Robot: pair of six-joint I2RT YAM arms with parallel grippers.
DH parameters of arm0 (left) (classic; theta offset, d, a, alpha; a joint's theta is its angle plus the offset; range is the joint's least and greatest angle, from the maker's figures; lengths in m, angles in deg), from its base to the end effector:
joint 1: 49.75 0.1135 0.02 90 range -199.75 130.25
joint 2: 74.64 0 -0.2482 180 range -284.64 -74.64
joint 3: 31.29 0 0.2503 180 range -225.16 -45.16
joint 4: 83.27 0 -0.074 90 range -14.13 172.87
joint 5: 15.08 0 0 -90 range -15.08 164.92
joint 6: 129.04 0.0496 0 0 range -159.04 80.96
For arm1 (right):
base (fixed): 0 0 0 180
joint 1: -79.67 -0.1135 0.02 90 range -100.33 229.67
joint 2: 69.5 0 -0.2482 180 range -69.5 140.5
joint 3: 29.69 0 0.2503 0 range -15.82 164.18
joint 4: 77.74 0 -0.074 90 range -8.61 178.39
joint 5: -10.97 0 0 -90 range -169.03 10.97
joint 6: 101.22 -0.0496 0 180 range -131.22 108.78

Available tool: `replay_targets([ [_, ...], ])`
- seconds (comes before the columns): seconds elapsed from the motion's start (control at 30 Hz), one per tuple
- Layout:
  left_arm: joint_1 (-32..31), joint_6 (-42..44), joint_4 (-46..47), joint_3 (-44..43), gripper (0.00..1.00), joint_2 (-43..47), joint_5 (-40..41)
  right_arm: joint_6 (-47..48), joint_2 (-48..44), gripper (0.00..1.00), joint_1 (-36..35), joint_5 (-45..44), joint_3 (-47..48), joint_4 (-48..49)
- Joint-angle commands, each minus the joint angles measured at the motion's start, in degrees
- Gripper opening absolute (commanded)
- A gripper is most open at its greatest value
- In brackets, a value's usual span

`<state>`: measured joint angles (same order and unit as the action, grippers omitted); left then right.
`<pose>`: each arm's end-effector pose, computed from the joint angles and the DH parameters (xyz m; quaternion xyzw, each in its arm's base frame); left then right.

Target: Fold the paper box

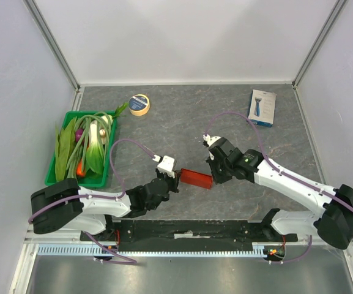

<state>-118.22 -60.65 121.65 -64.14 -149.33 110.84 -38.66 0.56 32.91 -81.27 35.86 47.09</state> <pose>0.1189 -0.2220 0.1527 0.1355 0.7743 -0.2257 0.5755 0.1708 0.1788 0.2205 -0.1569 0.9522 0.1427 0.2199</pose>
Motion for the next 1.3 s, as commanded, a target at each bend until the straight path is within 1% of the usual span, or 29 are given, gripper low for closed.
replay_targets([
  [0.0,-1.14,1.04,-6.88,0.17,0.02,-1.94,-0.5,-7.26,0.78,0.0,-0.26,3.82,2.37,3.94],
  [0.2,-1.67,1.3,-6.88,0.17,0.02,-1.86,-0.33,-11.66,-0.01,0.0,0.44,4.44,0.79,7.11],
  [0.33,-1.85,1.13,-6.79,0.35,0.02,-2.03,-0.24,-15.09,-2.29,0.0,2.63,6.28,-1.4,10.7],
  [0.47,-1.93,1.57,-6.79,0.09,0.02,-2.12,-0.15,-16.94,-4.23,0.0,3.78,5.58,-2.9,11.85],
  [0.63,-2.02,1.83,-6.71,0.17,0.02,-2.47,0.2,-19.4,-6.51,0.0,6.06,8.04,-5.53,14.66],
  [0.8,-2.02,1.92,-6.44,0.44,0.02,-2.82,0.29,-20.54,-8.45,0.0,7.56,8.65,-7.37,15.11],
  [0.93,-2.02,1.74,-6.27,0.53,0.02,-3.0,0.29,-23.61,-9.85,0.0,9.32,11.02,-10.36,19.22],
  [1.0,-2.02,1.74,-6.18,0.35,0.02,-3.09,0.2,-25.55,-10.73,0.0,10.28,14.27,-12.99,22.04],
  [1.17,-2.2,1.83,-6.09,0.17,0.02,-3.0,0.03,-29.33,-11.0,0.0,11.69,16.74,-16.08,27.4],
  [1.27,-2.37,1.83,-6.0,0.26,0.02,-3.0,0.2,-30.48,-11.35,0.0,11.69,16.66,-17.93,29.17],
])
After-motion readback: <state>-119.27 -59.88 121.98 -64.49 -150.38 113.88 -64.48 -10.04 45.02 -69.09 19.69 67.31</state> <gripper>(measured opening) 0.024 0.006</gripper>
